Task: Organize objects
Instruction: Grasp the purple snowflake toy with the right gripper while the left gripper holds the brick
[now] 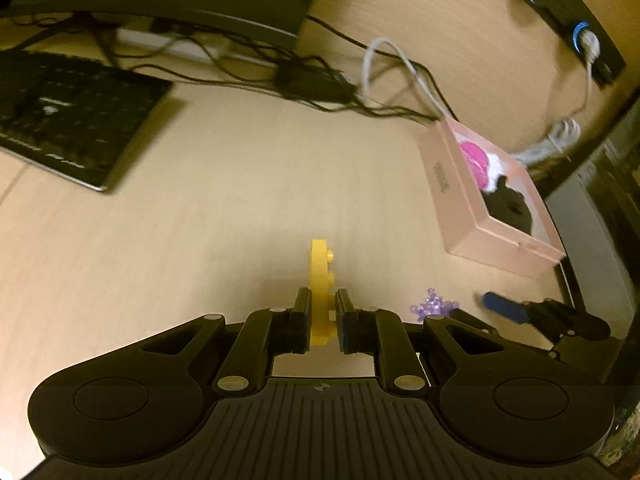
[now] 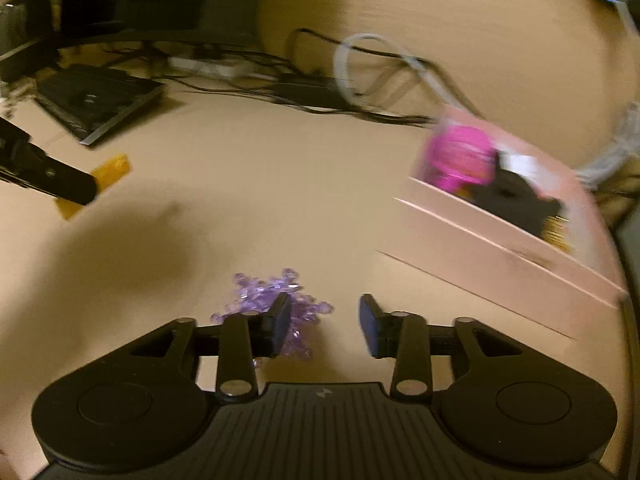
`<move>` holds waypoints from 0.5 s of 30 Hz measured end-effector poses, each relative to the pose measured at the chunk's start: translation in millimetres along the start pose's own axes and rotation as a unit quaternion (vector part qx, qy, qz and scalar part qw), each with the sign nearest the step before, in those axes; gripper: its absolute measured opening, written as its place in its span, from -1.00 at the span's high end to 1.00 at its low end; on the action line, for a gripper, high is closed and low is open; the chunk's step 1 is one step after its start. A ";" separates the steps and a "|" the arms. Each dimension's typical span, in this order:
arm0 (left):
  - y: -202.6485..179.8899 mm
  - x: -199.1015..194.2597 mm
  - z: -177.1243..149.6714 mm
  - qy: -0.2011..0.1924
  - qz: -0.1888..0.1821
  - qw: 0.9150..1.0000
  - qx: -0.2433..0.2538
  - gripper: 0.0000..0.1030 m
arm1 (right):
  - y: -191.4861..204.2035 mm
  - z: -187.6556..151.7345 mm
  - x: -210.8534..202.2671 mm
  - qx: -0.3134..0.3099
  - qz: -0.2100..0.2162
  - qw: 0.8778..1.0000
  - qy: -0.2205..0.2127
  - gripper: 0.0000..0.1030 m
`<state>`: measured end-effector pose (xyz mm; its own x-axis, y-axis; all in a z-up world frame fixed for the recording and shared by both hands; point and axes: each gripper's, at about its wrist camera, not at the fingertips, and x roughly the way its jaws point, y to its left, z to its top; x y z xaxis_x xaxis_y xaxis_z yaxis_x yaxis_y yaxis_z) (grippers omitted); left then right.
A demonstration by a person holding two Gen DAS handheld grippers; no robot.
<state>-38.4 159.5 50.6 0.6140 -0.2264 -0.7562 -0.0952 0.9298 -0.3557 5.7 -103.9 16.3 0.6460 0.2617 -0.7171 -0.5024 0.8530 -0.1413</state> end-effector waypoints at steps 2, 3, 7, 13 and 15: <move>-6.3 5.9 -1.9 0.006 -0.006 1.000 0.005 0.71 | -14.0 -3.8 -2.1 0.027 -0.012 1.000 0.004 0.00; -8.7 8.4 -2.6 0.009 -0.008 1.000 0.008 0.71 | -19.9 -4.9 -3.5 0.043 -0.014 0.999 0.005 -0.02; -18.0 15.3 -6.0 0.019 -0.014 1.000 0.021 0.71 | -31.4 -8.4 -11.6 0.097 0.006 0.995 0.000 -0.48; -17.9 25.3 -11.9 0.039 -0.017 0.999 0.019 0.71 | -19.1 -13.8 -4.6 0.120 0.032 0.992 0.015 -0.67; -17.1 26.3 -13.7 0.042 -0.016 0.999 0.018 0.71 | -12.3 -13.9 1.9 0.112 0.028 0.993 0.020 -0.67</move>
<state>-31.3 133.7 29.3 0.5480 -0.2784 -0.7887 -0.0476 0.9311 -0.3618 5.1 -120.2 7.1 0.5949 0.2967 -0.7470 -0.3937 0.9178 0.0509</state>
